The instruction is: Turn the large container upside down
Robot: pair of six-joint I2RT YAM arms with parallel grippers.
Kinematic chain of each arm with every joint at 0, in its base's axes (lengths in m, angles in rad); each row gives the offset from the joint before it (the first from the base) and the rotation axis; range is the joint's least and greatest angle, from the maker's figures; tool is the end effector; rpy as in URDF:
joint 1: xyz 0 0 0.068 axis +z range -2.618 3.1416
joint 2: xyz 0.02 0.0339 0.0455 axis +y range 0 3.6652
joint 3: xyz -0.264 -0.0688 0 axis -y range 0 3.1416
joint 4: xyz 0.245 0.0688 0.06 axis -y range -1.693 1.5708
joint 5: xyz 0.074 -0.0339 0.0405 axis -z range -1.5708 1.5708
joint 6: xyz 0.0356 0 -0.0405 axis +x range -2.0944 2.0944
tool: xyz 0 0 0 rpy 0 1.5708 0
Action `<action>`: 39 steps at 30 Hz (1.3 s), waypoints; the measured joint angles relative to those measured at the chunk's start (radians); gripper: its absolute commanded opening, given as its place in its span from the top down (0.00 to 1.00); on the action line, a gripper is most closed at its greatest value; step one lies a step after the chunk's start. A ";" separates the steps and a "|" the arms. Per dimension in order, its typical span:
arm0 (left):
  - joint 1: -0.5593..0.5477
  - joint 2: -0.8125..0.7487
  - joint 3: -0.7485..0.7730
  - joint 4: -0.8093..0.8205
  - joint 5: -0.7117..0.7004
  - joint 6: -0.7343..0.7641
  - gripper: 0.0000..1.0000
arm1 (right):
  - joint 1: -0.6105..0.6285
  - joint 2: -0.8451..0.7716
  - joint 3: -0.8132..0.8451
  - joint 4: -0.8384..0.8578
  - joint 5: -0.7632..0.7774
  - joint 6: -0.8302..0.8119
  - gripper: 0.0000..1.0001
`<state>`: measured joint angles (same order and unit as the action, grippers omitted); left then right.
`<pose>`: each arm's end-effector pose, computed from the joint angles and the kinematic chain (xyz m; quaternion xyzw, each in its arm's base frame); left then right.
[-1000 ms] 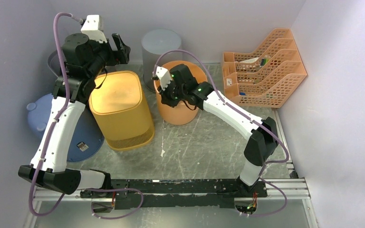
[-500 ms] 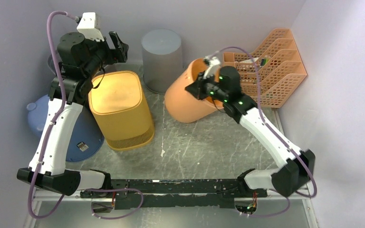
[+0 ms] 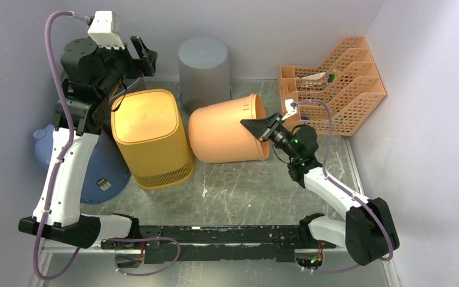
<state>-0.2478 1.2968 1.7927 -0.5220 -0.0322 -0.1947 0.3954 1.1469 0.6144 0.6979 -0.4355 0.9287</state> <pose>0.2378 -0.0590 0.5341 0.0078 0.7162 -0.1419 0.6833 0.2321 0.1131 0.2989 0.0072 0.6522 0.5681 0.5018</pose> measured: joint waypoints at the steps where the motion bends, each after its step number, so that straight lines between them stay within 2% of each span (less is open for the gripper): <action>1: 0.000 0.000 0.000 -0.001 0.000 0.001 0.06 | -0.011 0.007 -0.043 0.071 0.004 0.043 1.00; 4: 0.000 0.000 0.003 -0.006 0.000 0.005 0.07 | -0.056 0.055 -0.147 0.307 0.014 0.174 1.00; 7: 0.000 0.007 0.023 -0.011 0.000 0.009 0.07 | -0.121 0.182 -0.209 0.571 0.030 0.334 1.00; 10: 0.000 0.017 0.049 -0.016 0.000 0.012 0.08 | -0.174 0.320 -0.236 0.706 0.048 0.483 1.00; 14: 0.000 0.044 0.098 -0.031 -0.001 0.021 0.08 | -0.193 0.340 -0.261 0.757 0.050 0.537 1.00; 19: 0.000 0.073 0.145 -0.055 -0.001 0.031 0.09 | -0.184 0.376 -0.177 0.826 0.031 0.579 1.00; 27: 0.000 0.121 0.211 -0.094 -0.002 0.043 0.10 | -0.177 0.544 0.008 0.830 0.037 0.612 1.00; 34: 0.000 0.142 0.248 -0.116 -0.020 0.057 0.10 | -0.154 0.766 0.106 0.837 0.024 0.649 1.00; 39: 0.000 0.153 0.248 -0.122 -0.032 0.062 0.10 | -0.161 0.821 0.160 0.841 0.019 0.679 1.00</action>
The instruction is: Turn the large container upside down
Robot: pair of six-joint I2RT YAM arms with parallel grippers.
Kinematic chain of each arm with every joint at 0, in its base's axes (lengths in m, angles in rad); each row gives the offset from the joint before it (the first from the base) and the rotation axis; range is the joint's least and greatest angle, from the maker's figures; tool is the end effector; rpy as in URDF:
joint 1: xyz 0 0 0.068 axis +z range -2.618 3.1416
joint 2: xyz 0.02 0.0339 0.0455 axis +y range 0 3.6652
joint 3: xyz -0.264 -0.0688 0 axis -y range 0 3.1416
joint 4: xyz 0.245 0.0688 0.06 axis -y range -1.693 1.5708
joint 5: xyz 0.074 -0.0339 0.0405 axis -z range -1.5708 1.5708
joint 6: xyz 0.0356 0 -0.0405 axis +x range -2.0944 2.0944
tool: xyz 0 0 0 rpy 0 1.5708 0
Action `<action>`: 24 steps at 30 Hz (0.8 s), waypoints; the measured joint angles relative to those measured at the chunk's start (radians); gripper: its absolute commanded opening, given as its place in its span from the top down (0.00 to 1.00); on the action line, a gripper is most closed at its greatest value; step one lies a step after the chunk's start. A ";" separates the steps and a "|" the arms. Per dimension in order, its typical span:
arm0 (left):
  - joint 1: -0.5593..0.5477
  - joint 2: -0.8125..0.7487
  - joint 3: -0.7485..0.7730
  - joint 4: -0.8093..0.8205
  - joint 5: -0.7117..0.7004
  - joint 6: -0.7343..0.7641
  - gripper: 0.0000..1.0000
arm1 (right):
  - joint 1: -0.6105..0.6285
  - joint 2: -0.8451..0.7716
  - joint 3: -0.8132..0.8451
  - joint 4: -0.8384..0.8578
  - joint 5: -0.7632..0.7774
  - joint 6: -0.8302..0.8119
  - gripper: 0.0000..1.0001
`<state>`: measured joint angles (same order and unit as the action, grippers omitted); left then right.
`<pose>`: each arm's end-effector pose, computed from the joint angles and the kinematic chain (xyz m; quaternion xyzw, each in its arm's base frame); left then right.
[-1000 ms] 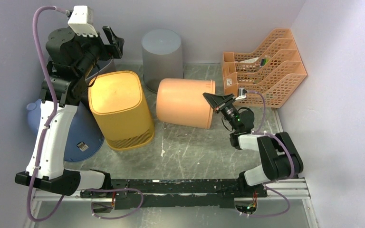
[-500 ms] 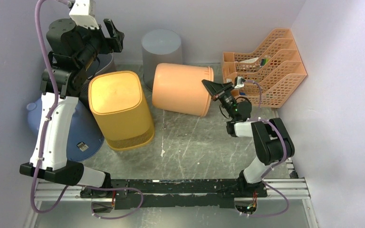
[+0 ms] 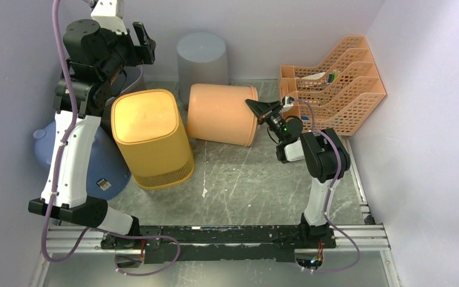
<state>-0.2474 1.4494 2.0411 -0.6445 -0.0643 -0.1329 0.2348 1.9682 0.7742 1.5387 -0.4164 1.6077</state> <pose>0.2597 -0.0632 0.5562 0.0194 0.7252 -0.1071 0.6798 0.3549 0.0997 0.1872 0.2260 0.5426 0.7092 0.3893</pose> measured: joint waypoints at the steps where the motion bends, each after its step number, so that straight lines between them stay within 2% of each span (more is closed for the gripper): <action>1: 0.000 0.004 0.000 -0.001 -0.002 0.002 0.10 | -0.005 0.006 -0.003 0.001 -0.003 0.010 1.00; 12: 0.000 0.043 0.000 -0.005 -0.011 0.005 0.10 | -0.207 -0.046 -0.166 0.005 -0.045 0.092 1.00; 24: -0.005 0.035 -0.038 -0.002 -0.011 0.005 0.10 | -0.303 -0.045 -0.279 0.008 -0.118 0.094 0.96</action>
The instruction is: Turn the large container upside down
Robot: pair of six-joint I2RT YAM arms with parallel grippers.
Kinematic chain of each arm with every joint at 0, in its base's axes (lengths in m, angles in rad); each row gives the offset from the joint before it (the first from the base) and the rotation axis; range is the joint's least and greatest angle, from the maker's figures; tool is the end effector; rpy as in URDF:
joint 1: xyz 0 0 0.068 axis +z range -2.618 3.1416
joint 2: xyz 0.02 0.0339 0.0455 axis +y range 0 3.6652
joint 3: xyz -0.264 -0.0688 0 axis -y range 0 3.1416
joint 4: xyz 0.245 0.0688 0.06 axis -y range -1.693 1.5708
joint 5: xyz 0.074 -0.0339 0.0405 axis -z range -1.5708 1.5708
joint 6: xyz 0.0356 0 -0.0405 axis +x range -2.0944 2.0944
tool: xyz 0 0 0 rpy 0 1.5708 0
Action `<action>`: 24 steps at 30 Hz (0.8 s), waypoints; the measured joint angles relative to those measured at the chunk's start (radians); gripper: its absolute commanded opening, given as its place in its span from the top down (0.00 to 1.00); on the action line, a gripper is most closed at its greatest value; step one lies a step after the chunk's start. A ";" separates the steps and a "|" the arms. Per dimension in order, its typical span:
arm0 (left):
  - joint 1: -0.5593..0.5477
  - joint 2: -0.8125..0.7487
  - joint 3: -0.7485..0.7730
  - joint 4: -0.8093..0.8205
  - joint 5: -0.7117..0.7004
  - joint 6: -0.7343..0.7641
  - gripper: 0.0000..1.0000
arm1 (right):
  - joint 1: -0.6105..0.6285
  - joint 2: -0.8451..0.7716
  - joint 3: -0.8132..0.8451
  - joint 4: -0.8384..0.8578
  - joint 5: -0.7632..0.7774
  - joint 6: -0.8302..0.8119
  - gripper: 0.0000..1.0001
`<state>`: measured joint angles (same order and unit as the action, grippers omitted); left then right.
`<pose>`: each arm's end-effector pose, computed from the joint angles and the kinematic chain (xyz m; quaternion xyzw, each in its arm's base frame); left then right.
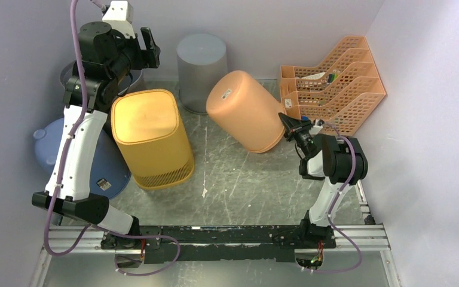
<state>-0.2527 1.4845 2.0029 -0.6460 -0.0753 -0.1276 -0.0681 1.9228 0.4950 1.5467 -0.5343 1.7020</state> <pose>0.2804 -0.0696 0.5361 0.0221 0.7503 -0.0970 0.6536 0.3097 -0.0030 0.1398 0.3705 0.5583 0.6458 0.3660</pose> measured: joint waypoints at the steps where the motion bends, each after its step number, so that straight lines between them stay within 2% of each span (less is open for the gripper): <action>1: -0.001 -0.002 -0.009 0.000 0.000 0.000 0.10 | -0.016 0.005 -0.014 0.000 -0.004 0.000 0.96; 7: -0.019 -0.002 -0.040 0.003 0.000 0.000 0.10 | -0.068 0.060 -0.064 0.000 -0.012 0.009 0.96; 14: -0.045 -0.002 -0.046 0.008 -0.008 0.000 0.10 | -0.063 0.130 -0.076 -0.001 -0.125 0.008 0.96; 19: -0.053 -0.002 -0.058 0.014 -0.013 0.000 0.10 | -0.039 0.170 -0.130 -0.004 -0.235 -0.045 0.78; 21: -0.055 -0.002 -0.060 0.014 -0.015 0.000 0.10 | -0.029 0.175 -0.149 -0.005 -0.270 -0.079 0.67; 24: -0.058 -0.002 -0.060 0.014 -0.018 0.000 0.10 | -0.021 0.185 -0.149 -0.008 -0.296 -0.151 0.59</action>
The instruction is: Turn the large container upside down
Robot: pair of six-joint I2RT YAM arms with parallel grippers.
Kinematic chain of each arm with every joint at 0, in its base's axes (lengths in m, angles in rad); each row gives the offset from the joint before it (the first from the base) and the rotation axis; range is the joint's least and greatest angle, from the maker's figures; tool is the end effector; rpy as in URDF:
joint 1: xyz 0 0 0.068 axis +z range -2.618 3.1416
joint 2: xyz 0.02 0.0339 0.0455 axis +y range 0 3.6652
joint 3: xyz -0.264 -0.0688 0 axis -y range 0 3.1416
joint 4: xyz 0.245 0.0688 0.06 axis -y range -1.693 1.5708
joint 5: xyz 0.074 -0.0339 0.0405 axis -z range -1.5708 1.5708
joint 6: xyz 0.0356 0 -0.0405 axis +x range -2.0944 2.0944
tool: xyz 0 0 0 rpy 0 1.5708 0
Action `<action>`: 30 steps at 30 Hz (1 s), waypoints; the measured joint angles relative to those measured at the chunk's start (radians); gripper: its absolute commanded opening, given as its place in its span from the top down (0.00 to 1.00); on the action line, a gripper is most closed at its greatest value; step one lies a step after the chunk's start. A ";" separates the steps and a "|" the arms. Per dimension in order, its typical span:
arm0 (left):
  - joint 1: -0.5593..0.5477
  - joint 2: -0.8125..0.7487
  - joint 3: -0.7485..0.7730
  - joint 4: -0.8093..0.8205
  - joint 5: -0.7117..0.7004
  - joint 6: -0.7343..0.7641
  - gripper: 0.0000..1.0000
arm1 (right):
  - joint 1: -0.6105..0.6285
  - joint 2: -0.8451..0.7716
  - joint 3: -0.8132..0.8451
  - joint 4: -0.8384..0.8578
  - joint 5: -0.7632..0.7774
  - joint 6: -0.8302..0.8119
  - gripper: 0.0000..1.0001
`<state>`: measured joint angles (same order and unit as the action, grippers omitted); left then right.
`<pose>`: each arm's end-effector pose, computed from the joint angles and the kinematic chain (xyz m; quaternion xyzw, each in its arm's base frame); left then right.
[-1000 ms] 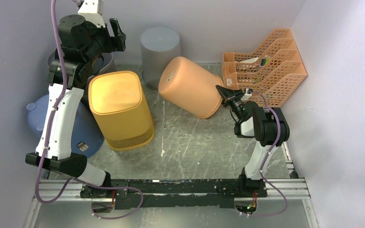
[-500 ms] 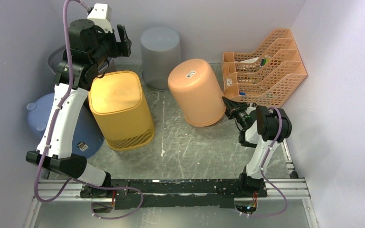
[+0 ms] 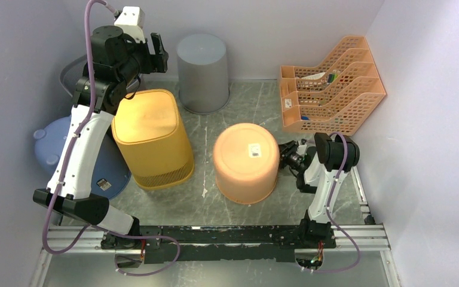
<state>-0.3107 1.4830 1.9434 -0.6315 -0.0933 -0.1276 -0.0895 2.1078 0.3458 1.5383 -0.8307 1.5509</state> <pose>0.2843 -0.0878 0.5205 0.0399 0.7637 -0.1051 0.6358 0.2643 0.0027 0.0667 0.3513 0.6719 0.6158 0.2145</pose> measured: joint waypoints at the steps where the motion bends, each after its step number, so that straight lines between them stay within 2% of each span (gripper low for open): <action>1: 0.000 0.000 0.000 0.000 0.000 0.000 0.10 | 0.000 0.006 0.003 0.000 -0.010 -0.019 0.56; 6: -0.001 0.000 0.000 0.000 -0.003 0.003 0.10 | 0.001 0.018 0.052 0.000 -0.033 -0.058 0.41; 12: -0.001 0.000 0.000 0.000 -0.014 0.012 0.09 | 0.001 -0.011 0.151 -0.004 -0.034 -0.103 0.39; 18: -0.001 0.000 0.000 0.000 -0.019 0.016 0.09 | 0.002 -0.194 0.244 -0.092 -0.027 -0.202 0.37; 25: -0.001 0.000 -0.007 0.006 -0.019 0.020 0.08 | 0.008 -0.381 0.444 -0.390 -0.005 -0.403 0.35; 30: -0.001 0.001 -0.007 0.006 -0.019 0.020 0.07 | 0.066 -0.475 0.686 -0.833 0.067 -0.693 0.34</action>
<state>-0.3115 1.4837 1.9362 -0.6250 -0.1120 -0.1074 -0.0235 1.6329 1.0317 0.7052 -0.7635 0.8577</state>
